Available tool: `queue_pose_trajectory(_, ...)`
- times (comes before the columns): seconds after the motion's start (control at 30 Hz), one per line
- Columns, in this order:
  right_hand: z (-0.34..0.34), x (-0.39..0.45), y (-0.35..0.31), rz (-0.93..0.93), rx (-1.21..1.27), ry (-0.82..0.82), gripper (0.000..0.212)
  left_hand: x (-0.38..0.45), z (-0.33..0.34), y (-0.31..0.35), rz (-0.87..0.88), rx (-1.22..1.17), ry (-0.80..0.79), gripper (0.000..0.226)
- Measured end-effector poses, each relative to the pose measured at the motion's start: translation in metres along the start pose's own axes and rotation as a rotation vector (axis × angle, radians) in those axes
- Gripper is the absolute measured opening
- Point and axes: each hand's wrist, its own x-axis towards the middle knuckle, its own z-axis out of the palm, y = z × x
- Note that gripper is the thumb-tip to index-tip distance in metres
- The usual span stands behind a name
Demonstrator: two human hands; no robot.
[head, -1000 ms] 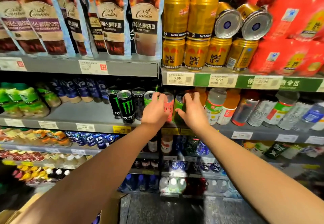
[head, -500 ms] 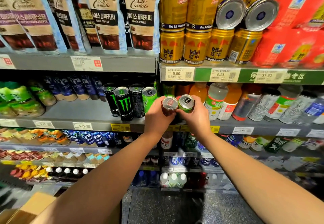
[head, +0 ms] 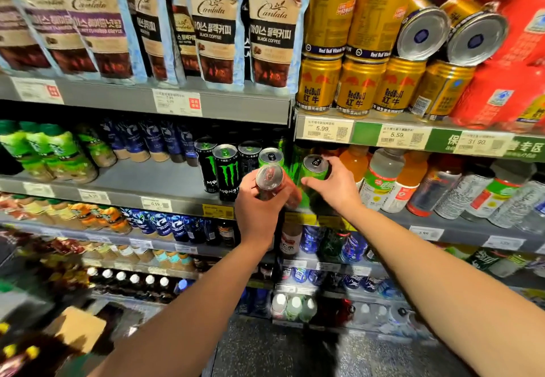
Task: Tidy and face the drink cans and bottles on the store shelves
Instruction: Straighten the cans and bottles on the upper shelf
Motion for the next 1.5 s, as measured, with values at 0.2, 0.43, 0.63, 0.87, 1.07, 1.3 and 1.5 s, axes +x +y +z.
queue_pose_trajectory(0.2,0.021,0.013,-0.017,0.057,-0.062,-0.059,0.066,-0.005,-0.019,0.001,-0.001,-0.016,0.032,0.059)
queue_pose_trajectory(0.43,0.023,0.012,-0.010,0.090,0.007,-0.091,0.064,-0.016,-0.014,-0.003,0.004,-0.006,-0.077,0.053)
queue_pose_trajectory(0.63,0.006,-0.006,0.018,0.068,0.162,0.010,0.019,-0.022,0.016,-0.011,-0.056,0.001,-0.156,0.055)
queue_pose_trajectory(0.87,-0.036,-0.024,0.055,0.061,0.223,0.113,0.008,-0.025,0.073,0.002,-0.021,0.016,-0.083,0.043)
queue_pose_trajectory(1.07,-0.060,-0.026,0.070,0.060,0.295,0.178,0.005,-0.018,0.105,0.001,-0.027,0.080,0.019,0.059)
queue_pose_trajectory(1.3,-0.067,-0.030,0.086,-0.038,0.187,0.295,0.003,-0.026,0.121,0.005,-0.070,0.112,0.146,0.057)
queue_pose_trajectory(1.5,-0.075,-0.027,0.096,0.046,0.221,0.291,0.011,-0.031,0.134,0.004,-0.063,0.151,0.184,0.050)
